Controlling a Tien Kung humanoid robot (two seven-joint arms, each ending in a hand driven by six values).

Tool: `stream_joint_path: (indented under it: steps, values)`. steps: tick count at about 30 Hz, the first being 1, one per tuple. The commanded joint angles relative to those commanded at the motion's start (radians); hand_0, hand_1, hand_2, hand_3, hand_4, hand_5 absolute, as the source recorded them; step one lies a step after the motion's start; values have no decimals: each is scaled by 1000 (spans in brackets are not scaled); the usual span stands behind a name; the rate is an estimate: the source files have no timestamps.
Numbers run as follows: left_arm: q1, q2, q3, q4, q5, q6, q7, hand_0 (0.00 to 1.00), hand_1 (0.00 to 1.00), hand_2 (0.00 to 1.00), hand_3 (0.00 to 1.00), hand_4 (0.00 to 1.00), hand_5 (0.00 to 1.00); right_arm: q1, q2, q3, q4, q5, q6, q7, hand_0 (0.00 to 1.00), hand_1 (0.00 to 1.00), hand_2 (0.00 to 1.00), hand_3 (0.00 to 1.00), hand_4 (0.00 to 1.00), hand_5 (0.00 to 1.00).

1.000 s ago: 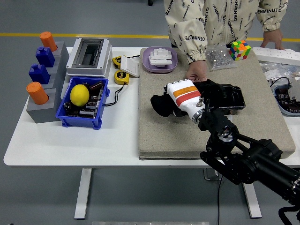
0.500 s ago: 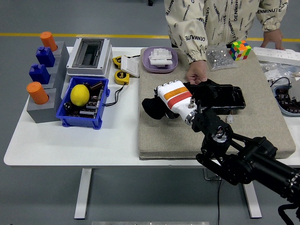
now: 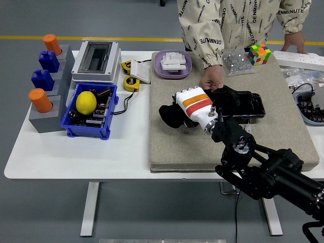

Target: Pick the rag up,wipe the panel,place it on the desk

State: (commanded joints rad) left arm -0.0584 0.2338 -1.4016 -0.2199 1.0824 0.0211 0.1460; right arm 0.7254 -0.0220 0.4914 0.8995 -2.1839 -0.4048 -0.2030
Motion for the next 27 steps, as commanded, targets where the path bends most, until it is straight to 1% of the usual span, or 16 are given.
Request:
stream_joint_path:
  steps: [5,11,13,27]
  values:
    - [0,-1,3,-2,-1,-1,0,604,642,657,562,627,444,-19,-26,21,-4,-1,0,2,270,358,410,417,947,2]
    - [2,0,4,-1,0,-1,0,605,642,657,561,628,445,-35,-45,51,-28,-11,1,2,269,358,409,416,947,2]
    - [3,0,4,-1,0,-1,0,605,642,657,561,628,445,-38,-58,59,-30,-13,2,2,269,358,409,416,947,2]
    - [2,0,3,-2,-1,-2,-1,605,642,657,562,628,445,-44,-112,116,-34,-18,2,4,270,357,410,416,946,2]
